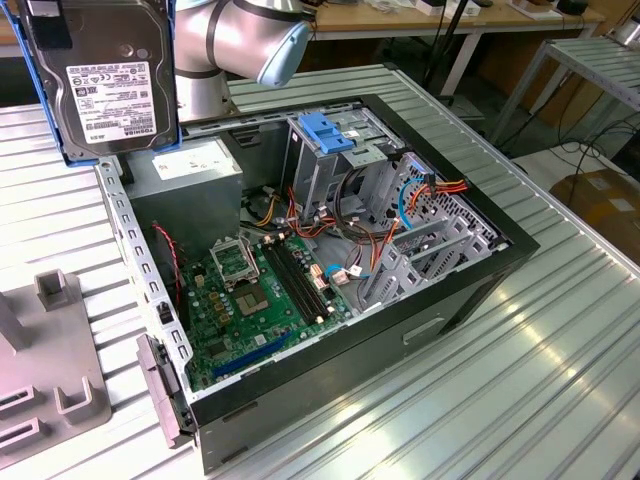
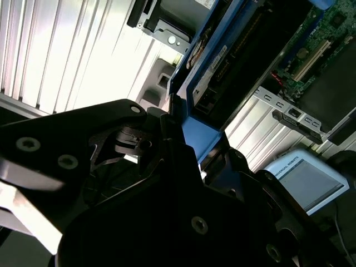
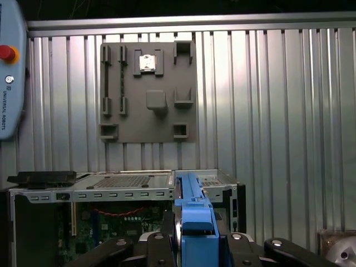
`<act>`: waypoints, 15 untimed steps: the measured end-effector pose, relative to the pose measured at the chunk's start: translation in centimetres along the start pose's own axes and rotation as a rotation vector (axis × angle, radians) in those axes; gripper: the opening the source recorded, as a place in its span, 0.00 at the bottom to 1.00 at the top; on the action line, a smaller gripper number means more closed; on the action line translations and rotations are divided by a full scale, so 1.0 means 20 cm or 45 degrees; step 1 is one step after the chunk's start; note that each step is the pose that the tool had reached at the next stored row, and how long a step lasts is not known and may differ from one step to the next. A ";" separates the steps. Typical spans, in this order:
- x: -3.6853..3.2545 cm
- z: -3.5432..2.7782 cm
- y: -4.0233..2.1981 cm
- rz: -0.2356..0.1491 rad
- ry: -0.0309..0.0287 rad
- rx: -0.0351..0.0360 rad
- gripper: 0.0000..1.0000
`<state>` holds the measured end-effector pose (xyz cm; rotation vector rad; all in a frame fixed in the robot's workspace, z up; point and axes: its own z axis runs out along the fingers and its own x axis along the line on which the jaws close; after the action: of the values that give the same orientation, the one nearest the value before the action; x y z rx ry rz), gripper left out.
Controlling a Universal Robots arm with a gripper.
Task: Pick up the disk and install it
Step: 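Pick up the disk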
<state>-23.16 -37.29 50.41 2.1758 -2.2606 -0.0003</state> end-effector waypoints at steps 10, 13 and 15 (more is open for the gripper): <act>0.013 0.000 -0.046 0.000 -0.0001 0.0000 0.37; 0.019 0.001 -0.051 0.000 -0.0001 0.0001 0.37; 0.025 0.001 -0.054 0.000 0.0000 0.0000 0.37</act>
<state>-22.09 -37.83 50.39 2.1759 -2.2606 -0.0003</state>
